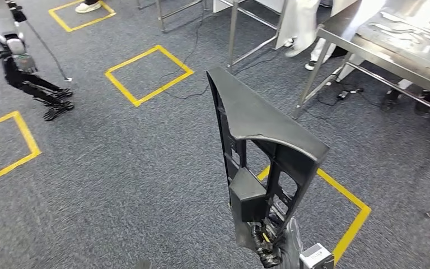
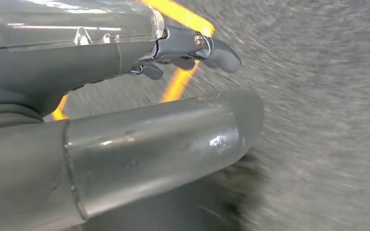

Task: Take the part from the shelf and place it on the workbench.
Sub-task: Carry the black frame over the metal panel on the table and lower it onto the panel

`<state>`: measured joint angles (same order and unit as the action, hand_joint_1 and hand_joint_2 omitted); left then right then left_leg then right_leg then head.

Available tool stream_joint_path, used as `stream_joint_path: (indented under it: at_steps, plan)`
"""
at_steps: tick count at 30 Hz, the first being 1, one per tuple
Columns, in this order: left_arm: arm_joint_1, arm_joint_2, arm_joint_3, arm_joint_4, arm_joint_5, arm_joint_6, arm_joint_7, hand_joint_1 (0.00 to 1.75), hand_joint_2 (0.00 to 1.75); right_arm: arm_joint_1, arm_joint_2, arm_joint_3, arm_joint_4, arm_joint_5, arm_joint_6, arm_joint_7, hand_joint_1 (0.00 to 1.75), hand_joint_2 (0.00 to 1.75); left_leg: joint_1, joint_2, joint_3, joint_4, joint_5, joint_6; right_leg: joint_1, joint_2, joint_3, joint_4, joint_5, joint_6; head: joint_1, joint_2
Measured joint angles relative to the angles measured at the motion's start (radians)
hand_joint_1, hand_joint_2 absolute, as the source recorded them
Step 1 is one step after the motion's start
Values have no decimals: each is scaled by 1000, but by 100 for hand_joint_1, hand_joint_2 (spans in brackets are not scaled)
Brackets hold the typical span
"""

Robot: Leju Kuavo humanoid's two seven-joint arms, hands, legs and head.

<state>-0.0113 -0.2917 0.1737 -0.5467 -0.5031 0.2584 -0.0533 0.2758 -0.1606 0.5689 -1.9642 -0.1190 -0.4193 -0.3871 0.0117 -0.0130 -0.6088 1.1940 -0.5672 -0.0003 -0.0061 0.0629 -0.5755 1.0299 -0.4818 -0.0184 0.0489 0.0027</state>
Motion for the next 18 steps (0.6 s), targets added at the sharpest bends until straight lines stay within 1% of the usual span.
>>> stream_joint_path:
  at_steps: [1,2,3,4,5,6,7,8,9,10,11,12,13,14,15,16,17,18]
  plan:
    - [-15,-1,-91,-51,85,12,52,0,0,-4,0,8,3,0,2,1,175,175,3,-27,22,-63,33,1,0,11,-3,6,-2,4,0,0]
    - [-38,-1,-186,-97,165,32,96,0,0,-10,-1,15,7,0,6,0,175,175,5,-51,38,-110,53,3,0,20,-9,12,-3,10,0,0]
    - [-64,1,-280,-140,235,58,137,0,0,-16,-2,22,10,1,10,0,175,175,5,-70,44,-136,59,6,-1,28,-17,17,-2,17,0,0]
    - [-91,3,-370,-180,293,85,168,0,0,-20,-3,27,13,1,14,0,175,175,4,-78,44,-143,57,11,-3,37,-24,18,1,25,0,0]
    - [-115,6,-458,-213,340,110,186,0,0,-23,-4,33,16,2,17,0,175,175,3,-70,44,-148,60,18,-5,47,-30,17,6,33,0,0]
    - [-136,8,-533,-236,375,126,187,0,0,-23,-7,37,18,2,19,0,175,175,3,-59,45,-153,64,25,-7,45,-33,17,8,40,0,0]
    - [-151,12,-596,-253,399,135,180,0,0,-23,-10,40,20,1,21,-2,175,175,4,-46,48,-159,69,32,-6,29,-38,26,2,45,0,0]
    - [-161,15,-649,-267,413,140,174,0,0,-23,-14,44,21,0,23,-3,175,175,5,-30,50,-164,72,38,-4,5,-51,53,-15,49,1,0]
    - [-165,19,-691,-280,421,143,171,0,0,-23,-17,47,22,-1,24,-4,175,175,4,-14,52,-167,73,42,-2,-24,-74,101,-43,52,1,0]
    - [-166,23,-726,-291,425,145,170,0,0,-23,-21,49,22,-2,26,-6,175,175,2,3,52,-168,73,44,-2,-45,-107,165,-74,56,1,0]
    - [-167,27,-755,-301,426,148,171,0,0,-23,-23,51,22,-3,28,-7,175,175,0,20,51,-169,71,46,-4,-53,-139,229,-100,59,1,0]
    - [-168,32,-778,-308,426,150,172,0,0,-21,-26,53,22,-3,29,-8,175,175,-2,35,51,-169,70,47,-5,-57,-162,273,-112,60,1,0]
    - [-170,36,-797,-315,426,151,173,0,0,-20,-28,55,22,-4,32,-9,175,175,-3,50,51,-169,68,48,-6,-59,-167,282,-104,60,1,0]
    - [-172,39,-813,-321,426,152,175,0,0,-18,-30,56,22,-4,33,-10,175,175,-5,63,54,-169,66,48,-6,-62,-150,250,-79,57,1,0]
    - [-174,41,-827,-328,425,152,177,0,0,-17,-31,57,22,-5,35,-10,175,175,-7,74,57,-169,63,48,-4,-74,-115,185,-42,52,1,0]
    - [-178,43,-840,-335,423,152,179,0,0,-17,-33,58,21,-4,37,-10,175,175,-9,84,61,-169,60,47,2,-99,-76,111,-14,43,1,0]
    - [-181,44,-851,-342,421,152,185,0,0,-17,-33,58,21,-4,39,-11,175,175,-12,93,64,-169,57,45,9,-120,-45,51,6,34,1,0]
    - [-182,46,-860,-351,421,152,194,0,0,-16,-34,59,21,-4,40,-12,175,175,-14,101,66,-170,55,41,15,-135,-27,15,14,25,1,0]
